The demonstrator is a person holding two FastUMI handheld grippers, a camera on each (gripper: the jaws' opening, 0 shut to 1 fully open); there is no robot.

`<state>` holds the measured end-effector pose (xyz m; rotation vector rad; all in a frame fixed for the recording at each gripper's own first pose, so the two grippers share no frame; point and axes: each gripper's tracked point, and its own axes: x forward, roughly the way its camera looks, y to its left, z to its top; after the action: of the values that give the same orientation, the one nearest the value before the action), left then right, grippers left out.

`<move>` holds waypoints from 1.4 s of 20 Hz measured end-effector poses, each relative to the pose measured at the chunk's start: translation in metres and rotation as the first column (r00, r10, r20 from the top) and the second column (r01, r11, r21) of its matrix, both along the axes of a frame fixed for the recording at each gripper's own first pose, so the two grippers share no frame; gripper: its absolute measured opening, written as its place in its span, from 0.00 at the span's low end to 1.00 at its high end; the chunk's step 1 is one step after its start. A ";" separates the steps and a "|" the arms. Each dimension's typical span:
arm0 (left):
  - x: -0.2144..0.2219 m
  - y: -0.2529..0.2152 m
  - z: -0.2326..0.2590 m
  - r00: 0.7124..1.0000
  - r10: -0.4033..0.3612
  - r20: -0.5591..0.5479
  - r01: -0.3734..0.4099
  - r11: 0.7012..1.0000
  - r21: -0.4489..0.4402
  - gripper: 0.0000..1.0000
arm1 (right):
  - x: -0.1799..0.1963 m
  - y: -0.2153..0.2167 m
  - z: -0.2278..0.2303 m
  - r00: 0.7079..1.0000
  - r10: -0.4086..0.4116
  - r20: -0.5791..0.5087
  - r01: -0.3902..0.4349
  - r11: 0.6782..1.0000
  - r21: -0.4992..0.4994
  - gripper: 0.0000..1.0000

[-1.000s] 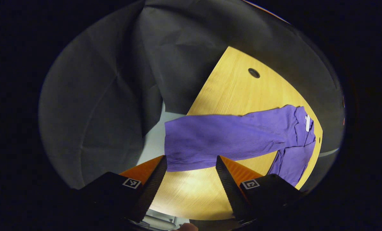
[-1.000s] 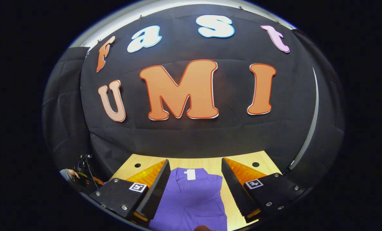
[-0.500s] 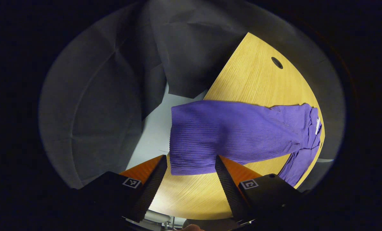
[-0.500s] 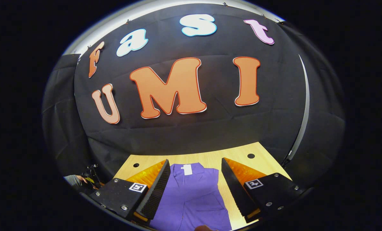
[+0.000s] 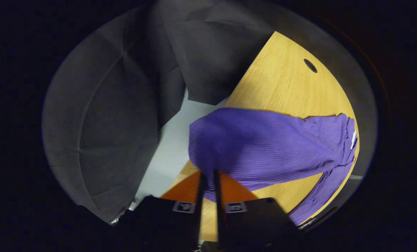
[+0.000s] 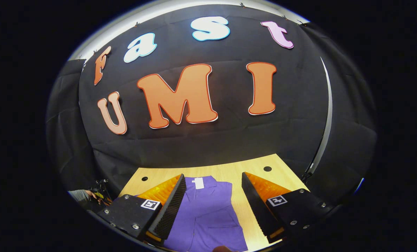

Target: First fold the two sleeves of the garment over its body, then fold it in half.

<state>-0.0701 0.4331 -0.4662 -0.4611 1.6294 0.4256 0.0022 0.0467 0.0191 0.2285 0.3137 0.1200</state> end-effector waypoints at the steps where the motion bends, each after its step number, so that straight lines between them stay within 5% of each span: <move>1: 0.004 -0.003 0.002 1.000 0.001 0.018 -0.001 1.000 -0.005 0.11 | 0.002 -0.004 -0.001 1.000 0.005 -0.008 -0.005 1.000 0.006 0.95; 7: 0.032 -0.016 0.063 0.987 -0.117 0.112 0.111 0.992 0.056 0.08 | 0.020 -0.032 0.004 1.000 0.022 0.015 -0.023 0.999 0.035 0.95; 14: 0.078 -0.084 0.146 0.930 -0.287 0.228 0.268 0.957 0.112 0.07 | 0.038 -0.045 0.002 0.997 0.070 0.042 -0.072 0.996 0.054 0.96; 21: 0.126 -0.171 0.230 0.838 -0.431 0.335 0.412 0.902 0.130 0.07 | 0.035 -0.067 0.003 0.989 0.082 0.121 -0.077 0.996 -0.044 0.95; 28: 0.151 -0.265 0.283 0.728 -0.530 0.436 0.550 0.830 0.092 0.07 | 0.024 -0.096 -0.008 0.987 0.049 0.155 -0.048 0.999 -0.005 0.95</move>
<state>0.0805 0.1678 -0.1828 -0.0787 1.2420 -0.1599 0.0266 -0.0496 0.0113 0.2087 0.1643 0.1848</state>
